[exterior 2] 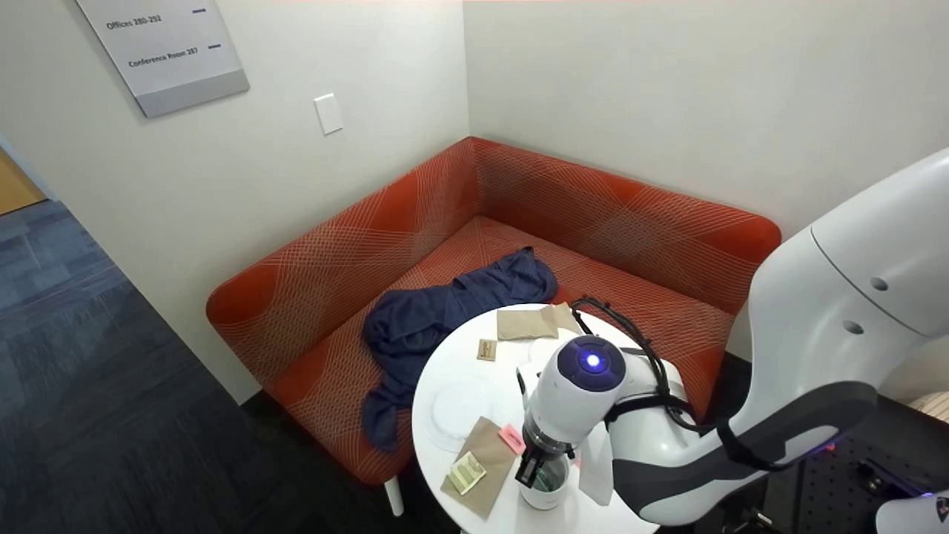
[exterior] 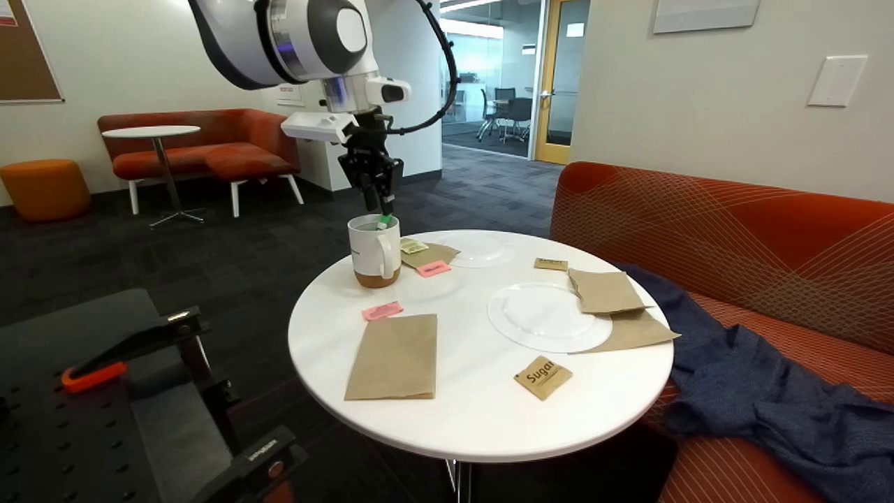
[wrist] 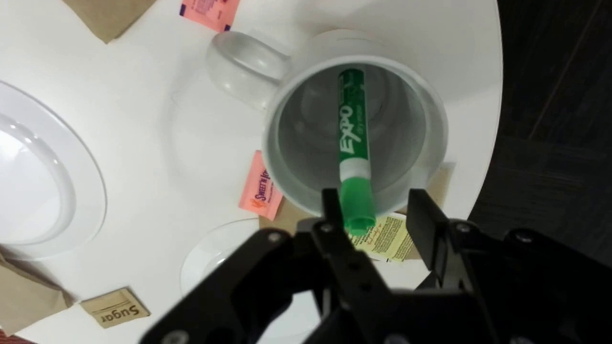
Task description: Put the marker on the table
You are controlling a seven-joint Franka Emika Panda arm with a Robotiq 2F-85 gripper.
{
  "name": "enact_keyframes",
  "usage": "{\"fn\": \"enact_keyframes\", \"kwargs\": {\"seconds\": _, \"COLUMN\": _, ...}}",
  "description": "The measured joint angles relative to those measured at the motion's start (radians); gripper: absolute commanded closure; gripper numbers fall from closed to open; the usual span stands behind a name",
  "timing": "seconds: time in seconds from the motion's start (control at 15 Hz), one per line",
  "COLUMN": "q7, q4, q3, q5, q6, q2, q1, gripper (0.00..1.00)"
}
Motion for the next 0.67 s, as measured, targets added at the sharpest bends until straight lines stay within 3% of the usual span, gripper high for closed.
{"fn": "enact_keyframes", "kwargs": {"seconds": 0.33, "q7": -0.001, "q4": 0.020, "q3": 0.000, "q5": 0.004, "q6": 0.000, "q2": 0.018, "q1": -0.002, "gripper": 0.54}}
{"fn": "enact_keyframes", "kwargs": {"seconds": 0.47, "q7": -0.001, "q4": 0.020, "q3": 0.000, "q5": 0.006, "q6": 0.000, "q2": 0.023, "q1": -0.002, "gripper": 0.79}}
{"fn": "enact_keyframes", "kwargs": {"seconds": 0.53, "q7": -0.001, "q4": 0.019, "q3": 0.000, "q5": 0.006, "q6": 0.000, "q2": 0.026, "q1": -0.002, "gripper": 0.81}}
{"fn": "enact_keyframes", "kwargs": {"seconds": 0.67, "q7": -0.001, "q4": 0.020, "q3": 0.000, "q5": 0.006, "q6": 0.000, "q2": 0.029, "q1": -0.001, "gripper": 0.96}}
